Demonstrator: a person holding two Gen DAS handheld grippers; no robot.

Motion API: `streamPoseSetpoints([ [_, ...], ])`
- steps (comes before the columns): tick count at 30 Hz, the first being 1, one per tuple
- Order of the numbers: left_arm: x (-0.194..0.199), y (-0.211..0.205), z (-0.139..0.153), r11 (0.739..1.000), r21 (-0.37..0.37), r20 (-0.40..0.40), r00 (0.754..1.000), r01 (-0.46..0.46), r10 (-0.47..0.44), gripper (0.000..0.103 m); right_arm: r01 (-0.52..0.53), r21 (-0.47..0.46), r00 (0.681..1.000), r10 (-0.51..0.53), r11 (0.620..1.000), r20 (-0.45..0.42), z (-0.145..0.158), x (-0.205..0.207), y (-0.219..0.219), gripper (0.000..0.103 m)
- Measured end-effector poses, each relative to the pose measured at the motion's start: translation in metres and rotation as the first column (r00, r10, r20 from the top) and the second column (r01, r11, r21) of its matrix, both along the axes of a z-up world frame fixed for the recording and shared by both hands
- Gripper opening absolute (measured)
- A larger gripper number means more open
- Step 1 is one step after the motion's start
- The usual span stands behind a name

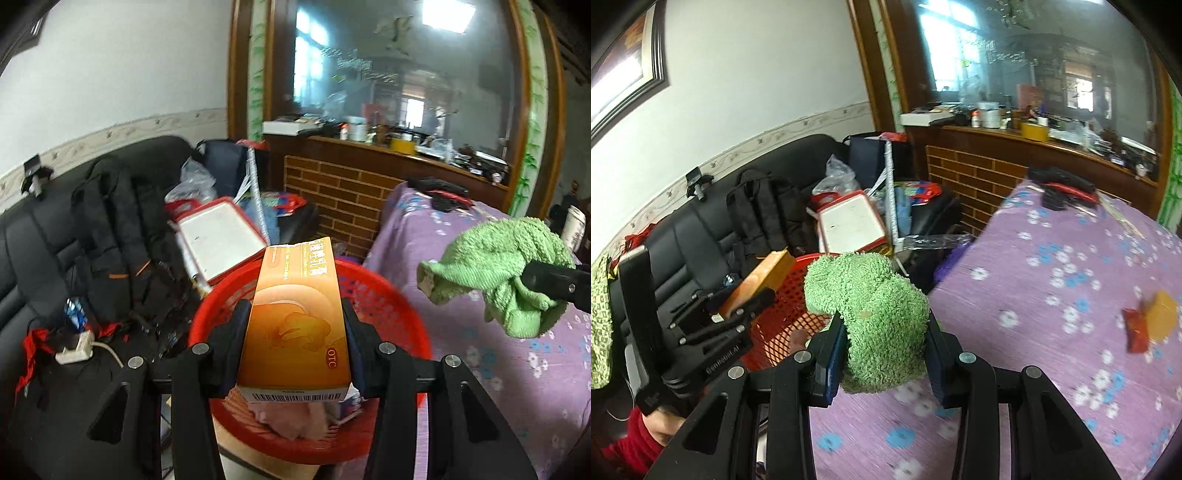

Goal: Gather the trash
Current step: 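Open both grippers to drop the box and towel into the wastebasket, then move both tools back to the table toward the yellow container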

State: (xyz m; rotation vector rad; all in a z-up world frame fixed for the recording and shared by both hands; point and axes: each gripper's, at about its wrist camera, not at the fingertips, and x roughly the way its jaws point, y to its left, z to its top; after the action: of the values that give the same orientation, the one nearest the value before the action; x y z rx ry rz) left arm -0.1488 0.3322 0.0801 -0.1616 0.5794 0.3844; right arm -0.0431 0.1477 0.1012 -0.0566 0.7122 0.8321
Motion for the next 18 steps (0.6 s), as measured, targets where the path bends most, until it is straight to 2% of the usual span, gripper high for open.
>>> streamPoseSetpoints([
  [5,-0.002,0.021,-0.009,0.998,-0.049,-0.019,0.999,-0.038,0.037,0.047,-0.046,0.021,0.995,0.048,0.999,-0.082,-0.012,0.018,0.04,0.045],
  [8,0.0,0.027,-0.011,0.996,-0.082,-0.032,0.999,-0.029,0.026,0.065,-0.044,0.024,0.994,0.047,0.999,-0.104,-0.02,0.026,0.05,0.049],
  [11,-0.002,0.025,-0.008,0.997,-0.076,-0.022,1.0,-0.019,0.017,0.066,-0.046,0.07,0.991,0.054,0.996,-0.12,-0.02,0.029,0.037,0.049],
  [18,0.007,-0.001,0.005,0.997,-0.057,-0.001,0.999,0.05,-0.05,0.066,0.068,0.072,0.993,-0.061,0.995,-0.097,-0.015,0.036,-0.033,0.049],
])
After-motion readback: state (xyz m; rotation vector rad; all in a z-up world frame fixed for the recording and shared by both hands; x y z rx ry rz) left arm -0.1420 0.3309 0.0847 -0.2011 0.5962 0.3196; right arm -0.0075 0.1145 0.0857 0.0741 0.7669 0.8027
